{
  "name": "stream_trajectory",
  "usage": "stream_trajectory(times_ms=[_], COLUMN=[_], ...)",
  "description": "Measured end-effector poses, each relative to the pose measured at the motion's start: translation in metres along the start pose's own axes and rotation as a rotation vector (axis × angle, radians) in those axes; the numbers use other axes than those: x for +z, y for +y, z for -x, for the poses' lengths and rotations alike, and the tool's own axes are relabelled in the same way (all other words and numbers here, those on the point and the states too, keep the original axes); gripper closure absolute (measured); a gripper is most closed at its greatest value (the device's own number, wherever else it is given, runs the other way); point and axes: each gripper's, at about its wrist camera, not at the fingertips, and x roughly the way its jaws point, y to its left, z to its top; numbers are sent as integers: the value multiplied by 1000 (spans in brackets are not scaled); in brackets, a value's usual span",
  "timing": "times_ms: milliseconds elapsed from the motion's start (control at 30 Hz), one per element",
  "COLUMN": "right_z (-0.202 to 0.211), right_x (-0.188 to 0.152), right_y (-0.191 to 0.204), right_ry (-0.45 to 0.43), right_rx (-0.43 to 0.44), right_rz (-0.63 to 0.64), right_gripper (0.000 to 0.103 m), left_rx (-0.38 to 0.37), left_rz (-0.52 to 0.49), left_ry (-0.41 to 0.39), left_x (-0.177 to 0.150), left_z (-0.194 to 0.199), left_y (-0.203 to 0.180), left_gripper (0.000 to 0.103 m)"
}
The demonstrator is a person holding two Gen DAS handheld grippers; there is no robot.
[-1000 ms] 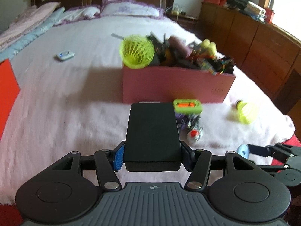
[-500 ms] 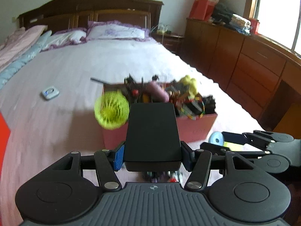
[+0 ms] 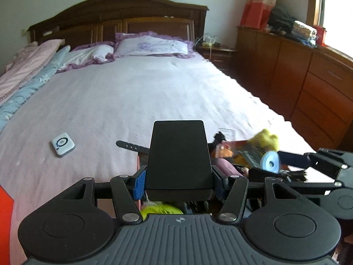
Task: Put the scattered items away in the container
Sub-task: 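Carry the black case and blue disc over the pink box and release both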
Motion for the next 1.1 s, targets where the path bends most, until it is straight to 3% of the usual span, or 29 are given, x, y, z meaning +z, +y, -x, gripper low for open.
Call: stream_trajectory(times_ms=[167, 233, 367, 600, 700, 1100], right_z=[-32, -42, -44, -22, -5, 53], right_x=[18, 22, 24, 10, 0, -40], right_y=[-8, -12, -17, -19, -18, -3], right_ry=[8, 18, 20, 18, 15, 19], right_rx=[-2, 3, 0, 13, 22, 28], right_rz=[-5, -16, -14, -29, -37, -56], right_gripper=[49, 48, 45, 40, 38, 35], left_rx=[26, 43, 44, 29, 25, 36], left_rz=[-37, -41, -42, -61, -62, -45], left_ry=[20, 23, 11, 13, 4, -26], left_x=[7, 9, 8, -3, -10, -33], left_z=[-19, -22, -16, 1, 11, 52], left_y=[0, -1, -1, -6, -8, -19], left_gripper=[43, 32, 28, 23, 15, 14])
